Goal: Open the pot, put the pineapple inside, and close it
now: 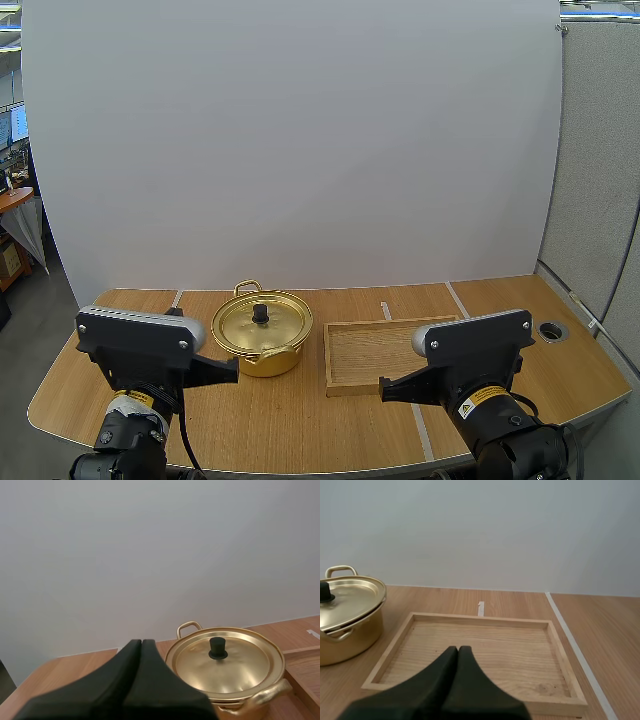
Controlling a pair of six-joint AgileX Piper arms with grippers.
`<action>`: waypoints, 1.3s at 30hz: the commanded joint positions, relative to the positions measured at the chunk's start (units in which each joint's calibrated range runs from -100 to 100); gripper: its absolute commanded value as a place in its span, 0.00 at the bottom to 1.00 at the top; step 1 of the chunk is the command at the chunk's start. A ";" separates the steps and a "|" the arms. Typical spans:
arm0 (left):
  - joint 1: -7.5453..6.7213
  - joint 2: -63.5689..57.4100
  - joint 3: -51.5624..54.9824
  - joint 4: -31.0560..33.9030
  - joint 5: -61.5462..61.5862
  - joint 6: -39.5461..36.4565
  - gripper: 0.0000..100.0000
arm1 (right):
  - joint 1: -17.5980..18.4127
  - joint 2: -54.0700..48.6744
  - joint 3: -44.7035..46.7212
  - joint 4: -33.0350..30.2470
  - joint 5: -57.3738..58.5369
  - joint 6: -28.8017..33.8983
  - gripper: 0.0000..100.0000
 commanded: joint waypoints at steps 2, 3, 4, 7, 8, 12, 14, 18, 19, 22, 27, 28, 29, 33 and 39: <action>0.00 -0.27 0.19 2.64 12.35 1.27 0.00 | -0.80 -0.36 0.22 0.29 7.55 -0.04 0.00; 0.00 -0.27 0.19 3.11 15.32 0.08 0.00 | -0.87 -0.36 0.22 0.29 8.13 -0.04 0.00; 0.00 -0.27 0.19 4.01 18.51 -1.53 0.00 | -0.95 -0.36 0.22 0.29 8.32 -0.04 0.00; 0.00 -0.27 0.19 8.89 20.60 -7.10 0.00 | -0.95 -0.36 0.22 0.29 9.41 -0.04 0.00; 0.00 -0.27 0.19 9.57 20.60 -8.31 0.00 | -0.95 -0.36 0.22 0.41 9.42 -0.04 0.00; 0.00 -0.27 0.19 12.33 21.70 -11.68 0.00 | -1.21 -0.36 0.22 0.41 10.67 -0.04 0.00; 0.00 -0.27 0.19 12.31 22.00 -11.87 0.00 | -1.46 -0.36 0.22 0.41 10.83 -0.04 0.00; 0.00 -0.27 0.19 12.36 22.14 -12.37 0.00 | -1.64 -0.36 0.22 0.41 11.04 -0.04 0.00; 0.00 -0.27 0.19 12.36 22.14 -12.37 0.00 | -1.64 -0.36 0.22 0.41 11.04 -0.04 0.00; 0.00 -0.27 0.19 12.45 21.86 -11.81 0.00 | -1.62 -0.36 0.22 0.27 11.04 0.05 0.00; 0.00 -0.27 0.19 12.45 20.98 -11.81 0.00 | -1.62 -0.36 0.22 0.27 11.04 0.04 0.00; 0.00 -0.27 0.19 12.45 20.98 -11.81 0.00 | -1.62 -0.36 0.22 0.27 11.04 0.04 0.00; 0.00 -0.27 0.19 12.45 20.98 -11.81 0.00 | -1.62 -0.36 0.22 0.27 11.04 0.04 0.00; 0.00 -0.27 0.19 12.45 20.98 -11.81 0.00 | -1.62 -0.36 0.22 0.27 11.04 0.04 0.00; 0.00 -0.27 0.19 12.45 20.98 -11.81 0.00 | -1.62 -0.36 0.22 0.27 11.04 0.04 0.00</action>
